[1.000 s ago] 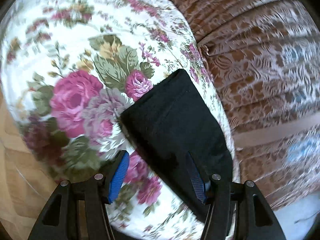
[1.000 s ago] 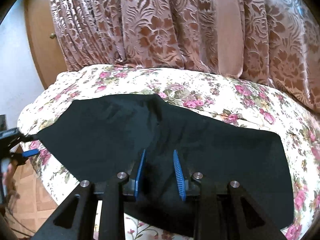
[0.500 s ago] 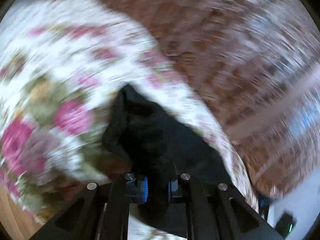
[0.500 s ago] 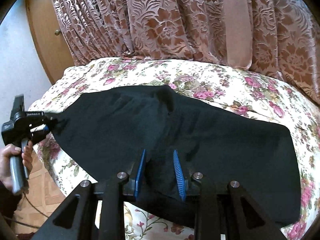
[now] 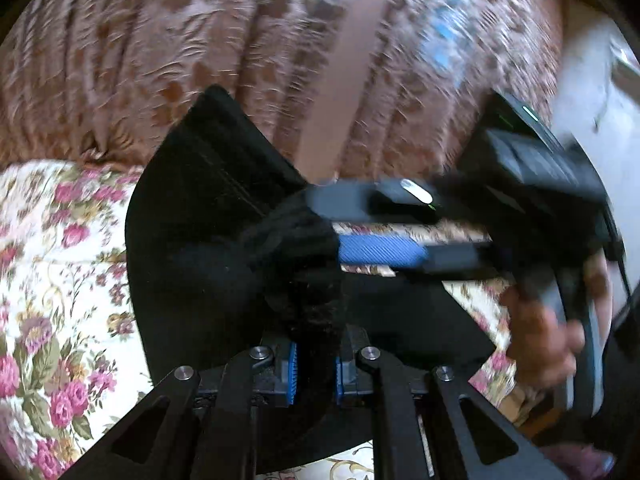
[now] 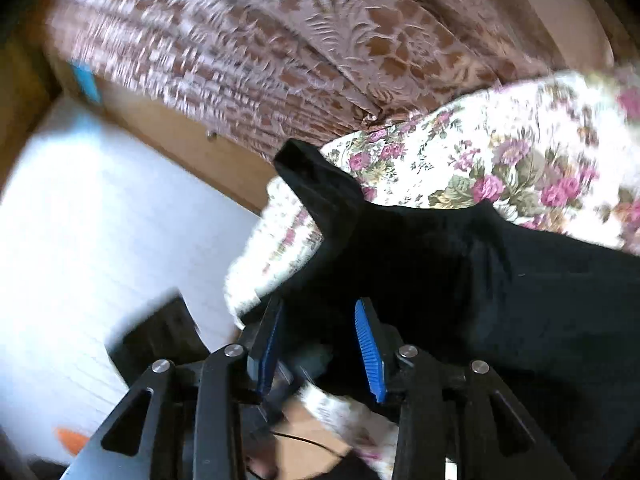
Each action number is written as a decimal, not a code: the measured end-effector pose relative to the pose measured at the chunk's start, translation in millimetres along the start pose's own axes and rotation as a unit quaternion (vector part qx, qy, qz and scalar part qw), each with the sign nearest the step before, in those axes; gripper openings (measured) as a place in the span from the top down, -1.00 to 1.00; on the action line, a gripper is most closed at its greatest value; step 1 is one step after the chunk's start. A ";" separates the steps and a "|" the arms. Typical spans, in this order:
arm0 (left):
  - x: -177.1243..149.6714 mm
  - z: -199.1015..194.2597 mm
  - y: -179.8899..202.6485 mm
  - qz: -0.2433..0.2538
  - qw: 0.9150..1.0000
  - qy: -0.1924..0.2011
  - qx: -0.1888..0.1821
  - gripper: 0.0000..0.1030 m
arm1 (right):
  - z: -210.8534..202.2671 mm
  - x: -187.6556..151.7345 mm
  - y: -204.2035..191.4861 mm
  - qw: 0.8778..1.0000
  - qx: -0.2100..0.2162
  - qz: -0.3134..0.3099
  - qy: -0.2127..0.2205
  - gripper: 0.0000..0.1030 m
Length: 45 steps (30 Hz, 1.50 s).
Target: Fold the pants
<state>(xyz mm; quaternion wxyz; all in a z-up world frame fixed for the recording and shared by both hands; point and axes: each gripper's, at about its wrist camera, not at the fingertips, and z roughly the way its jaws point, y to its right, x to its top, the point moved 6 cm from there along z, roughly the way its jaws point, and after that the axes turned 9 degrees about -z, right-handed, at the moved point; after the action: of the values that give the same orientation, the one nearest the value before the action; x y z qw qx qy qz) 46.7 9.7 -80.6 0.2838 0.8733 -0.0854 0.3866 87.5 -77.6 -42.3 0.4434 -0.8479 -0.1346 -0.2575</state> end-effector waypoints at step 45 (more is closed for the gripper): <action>-35.5 -20.0 -28.8 -0.085 0.993 -0.052 -0.061 0.52 | -37.5 -80.3 129.6 0.988 -0.005 0.153 -0.018 0.26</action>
<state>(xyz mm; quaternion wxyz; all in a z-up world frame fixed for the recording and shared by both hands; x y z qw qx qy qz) 20.4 42.2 -108.0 0.3633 0.8776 -0.0488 0.3088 68.1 -182.3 -157.6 0.4712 -0.8651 -0.0097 -0.1720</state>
